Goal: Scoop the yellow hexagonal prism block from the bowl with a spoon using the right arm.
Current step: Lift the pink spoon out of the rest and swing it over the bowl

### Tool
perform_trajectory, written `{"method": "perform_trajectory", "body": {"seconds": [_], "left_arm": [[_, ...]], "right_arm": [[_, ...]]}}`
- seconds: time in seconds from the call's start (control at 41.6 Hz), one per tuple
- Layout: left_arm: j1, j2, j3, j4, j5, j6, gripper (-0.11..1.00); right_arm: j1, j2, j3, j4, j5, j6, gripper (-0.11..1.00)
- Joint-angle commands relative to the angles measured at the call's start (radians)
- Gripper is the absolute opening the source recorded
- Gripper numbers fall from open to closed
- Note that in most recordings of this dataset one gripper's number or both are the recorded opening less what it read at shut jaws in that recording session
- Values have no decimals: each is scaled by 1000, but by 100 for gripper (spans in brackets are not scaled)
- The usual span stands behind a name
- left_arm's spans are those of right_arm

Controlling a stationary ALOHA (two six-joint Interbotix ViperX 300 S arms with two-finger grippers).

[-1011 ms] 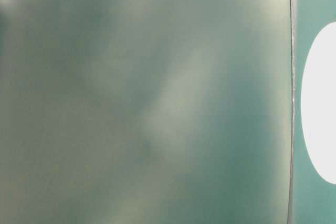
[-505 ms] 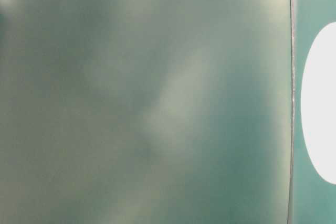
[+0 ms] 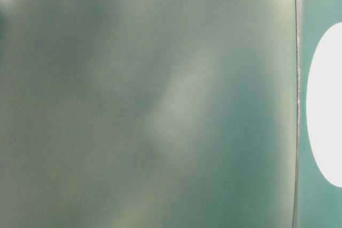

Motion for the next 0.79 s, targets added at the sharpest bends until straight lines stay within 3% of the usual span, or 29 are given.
{"method": "perform_trajectory", "body": {"seconds": [0.0,0.409,0.77], "left_arm": [[3,8,-9,3,8,-2,28],[3,8,-9,3,14,-2,28],[3,8,-9,3,15,-2,27]], "right_arm": [[-21,-49,-28,0,40,-32,25],[-204,-249,-60,-2,310,-153,25],[-436,-376,-184,-6,713,-288,25]]}}
